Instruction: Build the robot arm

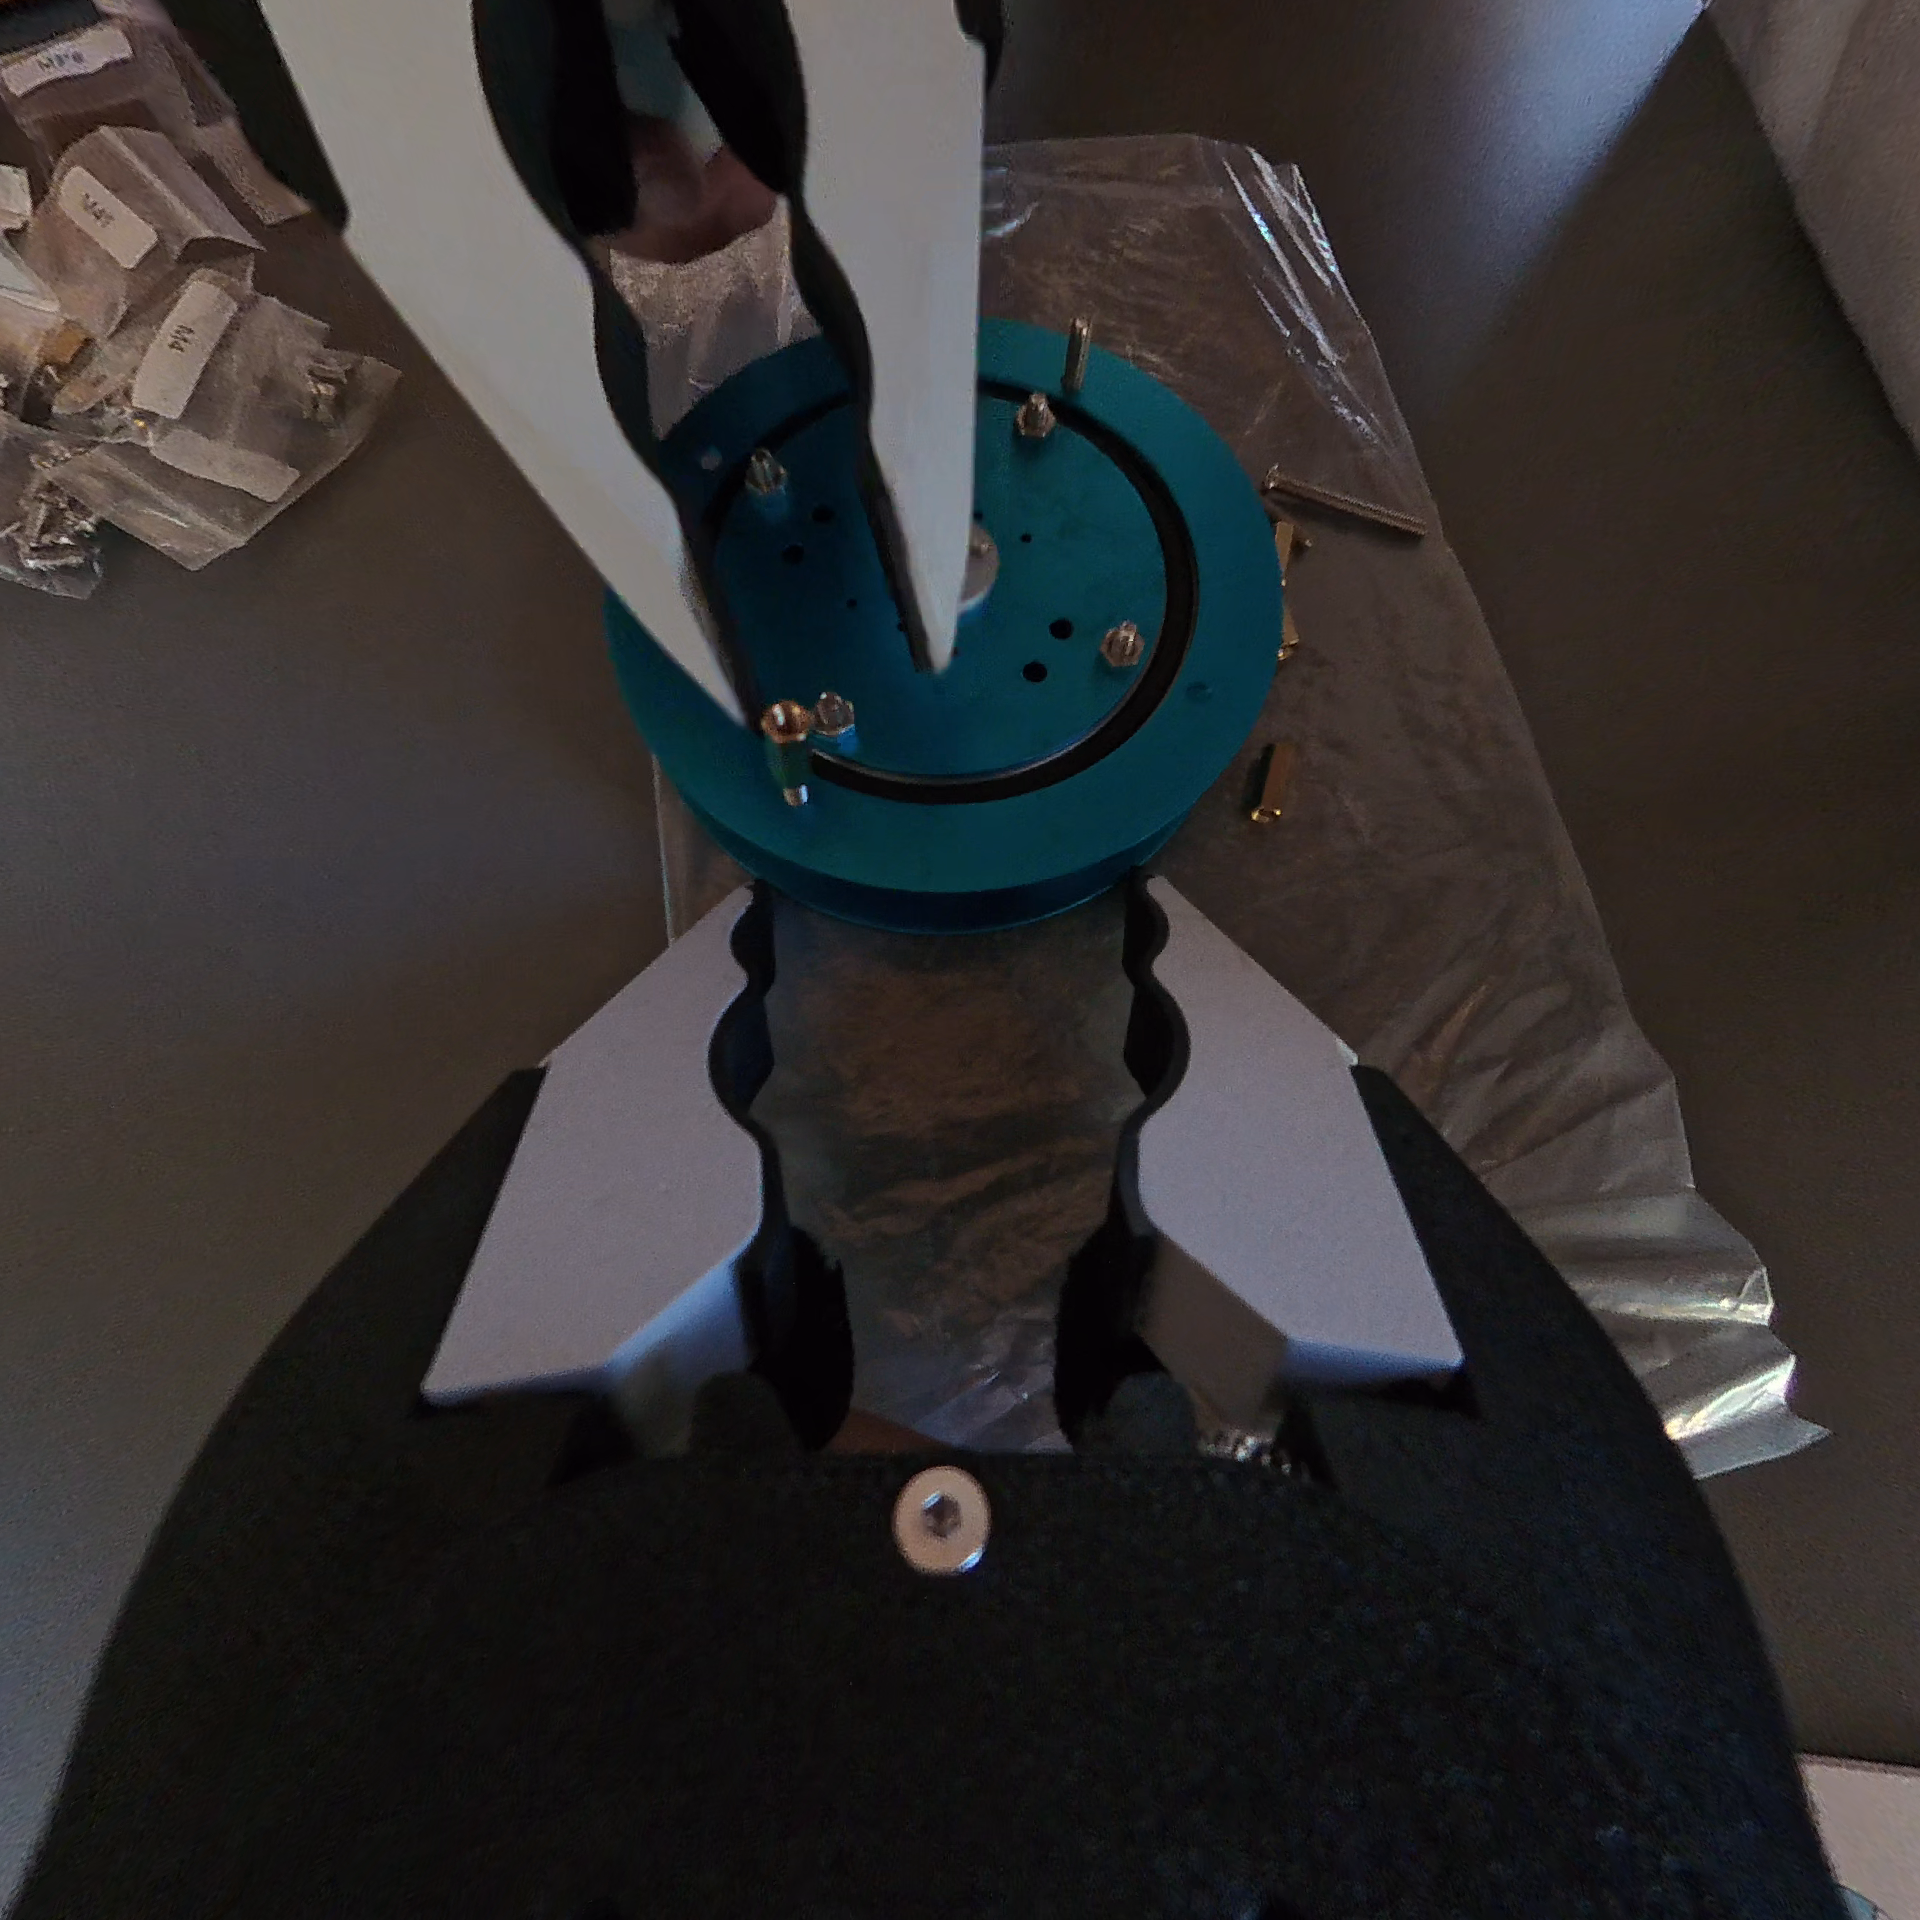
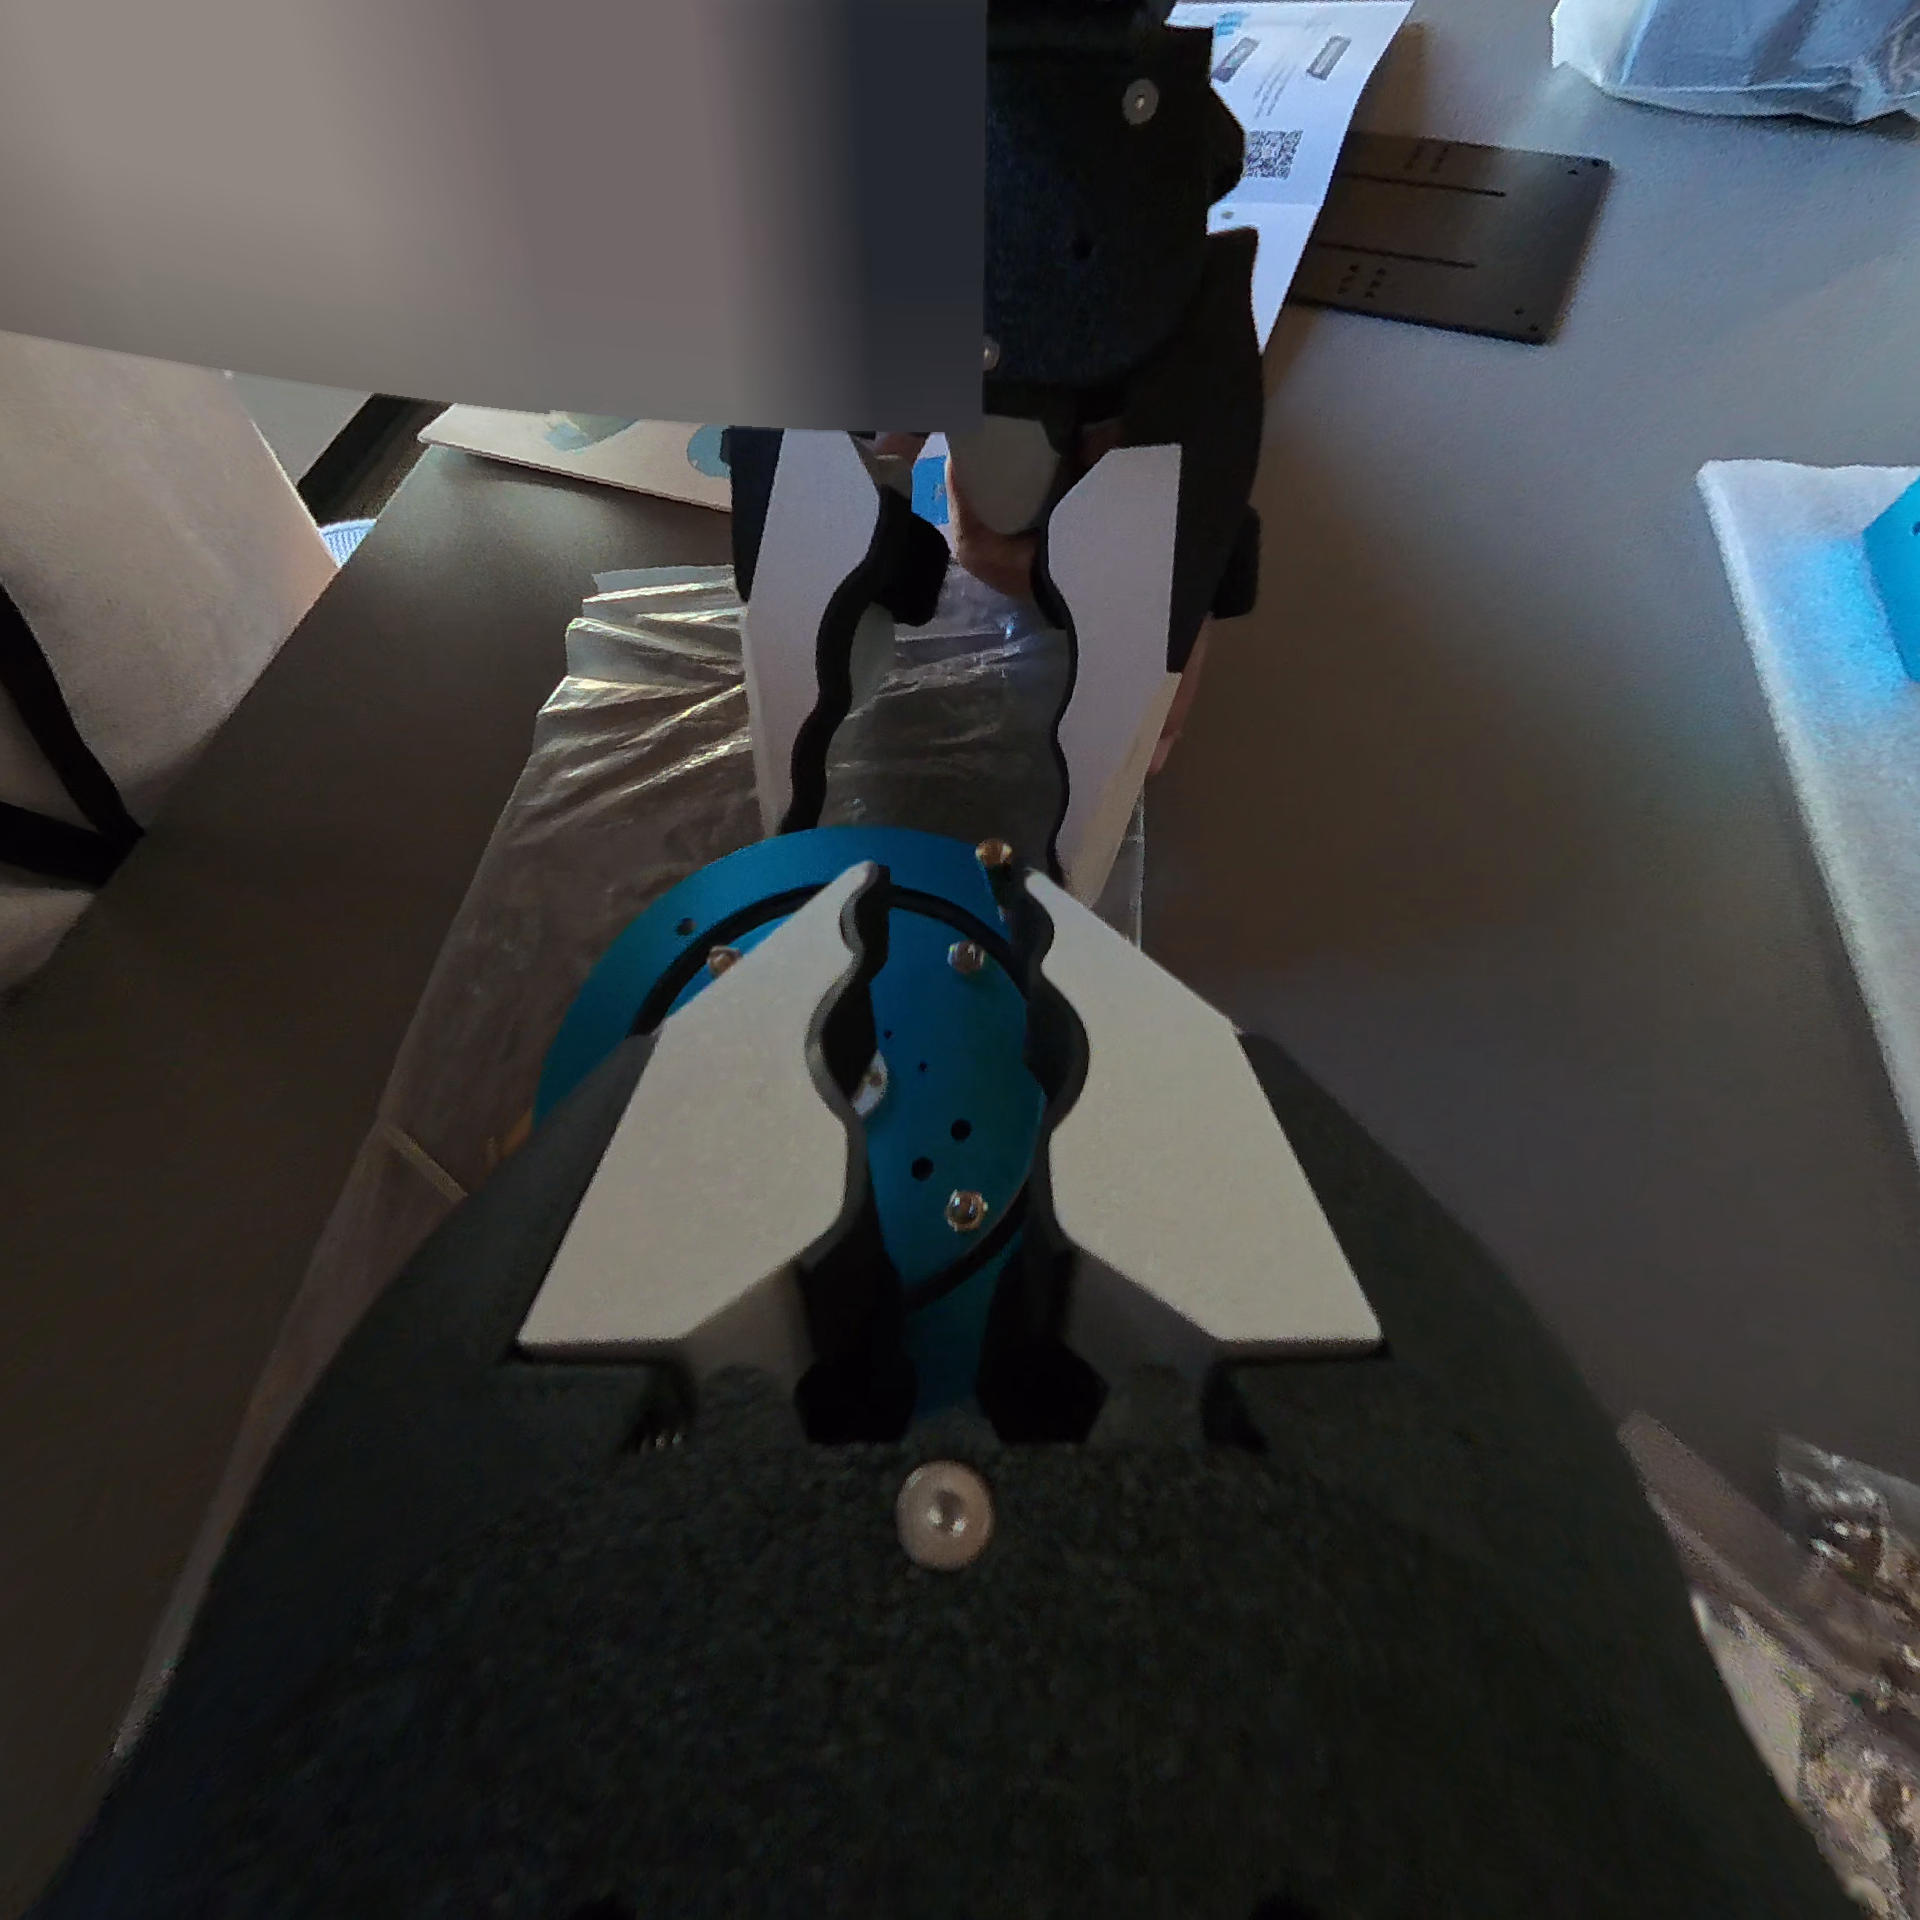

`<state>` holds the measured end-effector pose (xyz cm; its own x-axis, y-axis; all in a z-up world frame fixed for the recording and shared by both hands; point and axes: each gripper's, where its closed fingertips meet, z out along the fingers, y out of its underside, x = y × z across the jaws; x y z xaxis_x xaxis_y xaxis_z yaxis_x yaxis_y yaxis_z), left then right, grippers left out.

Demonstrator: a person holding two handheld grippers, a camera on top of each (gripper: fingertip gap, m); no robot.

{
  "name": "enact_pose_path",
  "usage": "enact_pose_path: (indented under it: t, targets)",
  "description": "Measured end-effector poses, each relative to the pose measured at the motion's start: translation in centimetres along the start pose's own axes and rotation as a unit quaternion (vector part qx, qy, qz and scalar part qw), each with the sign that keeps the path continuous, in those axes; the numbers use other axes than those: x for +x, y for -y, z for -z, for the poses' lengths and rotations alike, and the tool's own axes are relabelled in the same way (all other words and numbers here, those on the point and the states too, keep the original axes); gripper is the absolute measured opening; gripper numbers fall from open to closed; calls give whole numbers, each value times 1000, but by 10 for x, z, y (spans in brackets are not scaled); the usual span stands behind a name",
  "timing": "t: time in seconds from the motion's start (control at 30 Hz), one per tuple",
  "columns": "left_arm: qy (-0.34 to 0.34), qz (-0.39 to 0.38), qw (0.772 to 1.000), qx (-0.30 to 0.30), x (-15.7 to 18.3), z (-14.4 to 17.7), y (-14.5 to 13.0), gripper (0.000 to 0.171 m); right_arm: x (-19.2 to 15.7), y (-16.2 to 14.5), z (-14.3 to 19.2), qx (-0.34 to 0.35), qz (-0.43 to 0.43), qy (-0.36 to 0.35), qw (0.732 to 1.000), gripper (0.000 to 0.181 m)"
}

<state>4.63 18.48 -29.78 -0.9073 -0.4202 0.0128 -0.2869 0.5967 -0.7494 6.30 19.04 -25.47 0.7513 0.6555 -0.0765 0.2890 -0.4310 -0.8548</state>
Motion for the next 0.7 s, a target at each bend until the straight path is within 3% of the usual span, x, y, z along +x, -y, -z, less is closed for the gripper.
enact_pose_path:
  t: [0.2,0.4,0.6,0.7]
  targets:
    - [9,7,1000,-6,-9,12,-6,67,6,2,7,12,6,-26,1000,20]
    - [17,59,991,121,-24,41,32,59,11,5,-3,21,6,-33,999,24]
    - [107,3,985,135,-38,30,40,59,3,8,-1,39,1,1,999,26]
    - [126,-4,980,156,-42,32,49,56,-3,4,-4,36,4,23,999,43]
